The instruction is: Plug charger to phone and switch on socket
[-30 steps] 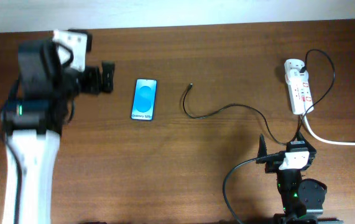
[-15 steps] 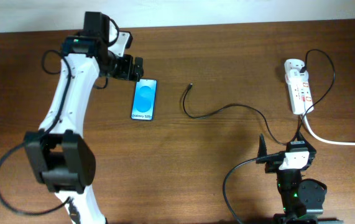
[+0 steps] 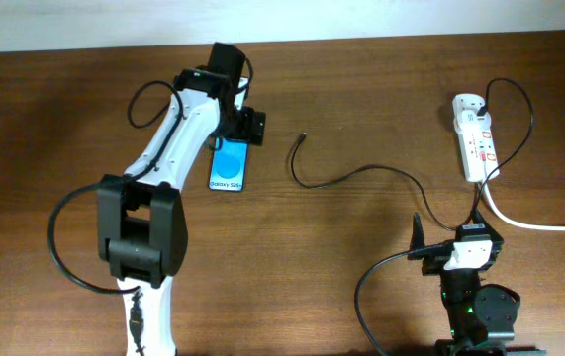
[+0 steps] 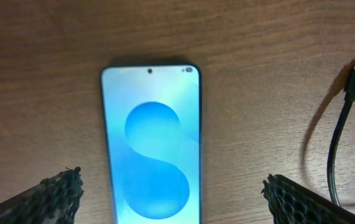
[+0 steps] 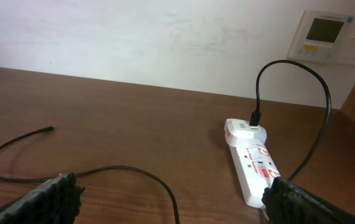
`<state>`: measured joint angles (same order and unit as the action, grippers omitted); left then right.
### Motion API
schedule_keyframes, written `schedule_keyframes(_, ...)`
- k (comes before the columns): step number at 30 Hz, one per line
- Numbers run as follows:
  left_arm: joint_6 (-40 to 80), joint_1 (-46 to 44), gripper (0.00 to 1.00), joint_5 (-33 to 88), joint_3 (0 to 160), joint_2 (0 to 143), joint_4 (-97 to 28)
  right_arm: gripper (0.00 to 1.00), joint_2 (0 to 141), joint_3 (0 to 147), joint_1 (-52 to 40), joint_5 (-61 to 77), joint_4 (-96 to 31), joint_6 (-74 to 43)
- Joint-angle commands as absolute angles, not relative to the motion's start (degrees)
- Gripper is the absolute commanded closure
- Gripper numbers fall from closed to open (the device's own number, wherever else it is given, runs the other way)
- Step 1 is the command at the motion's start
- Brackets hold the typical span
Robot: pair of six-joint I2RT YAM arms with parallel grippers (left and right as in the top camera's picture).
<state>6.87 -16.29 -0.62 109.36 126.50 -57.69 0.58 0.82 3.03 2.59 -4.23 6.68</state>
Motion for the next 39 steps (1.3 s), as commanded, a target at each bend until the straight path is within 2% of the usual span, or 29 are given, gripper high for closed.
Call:
schedule_keyframes(1, 10.90, -16.10, 0.01, -0.91, 110.37, 130.43, -57.95, 0.02, 0.19, 0.32, 3.40, 2.52, -4.21, 6.85)
schedule_keyframes(24, 6.11, -13.82, 0.00, 1.26, 109.71, 135.76, -56.23, 0.02, 0.19, 0.32, 3.40, 2.52, -4.23, 6.85)
schedule_keyframes(28, 6.11, -13.82, 0.07, 1.28, 109.56, 136.92, -56.69, 0.02, 0.19, 0.32, 3.40, 2.52, -4.21, 6.85)
schedule_keyframes(36, 6.15, -13.82, 0.13, 1.26, 109.56, 138.65, -61.12, 0.02, 0.19, 0.32, 3.40, 2.52, -4.21, 6.85)
schedule_keyframes(39, 6.15, -13.82, 0.25, 1.21, 109.56, 138.65, -60.71, 0.02, 0.19, 0.32, 3.40, 2.52, -4.21, 6.85)
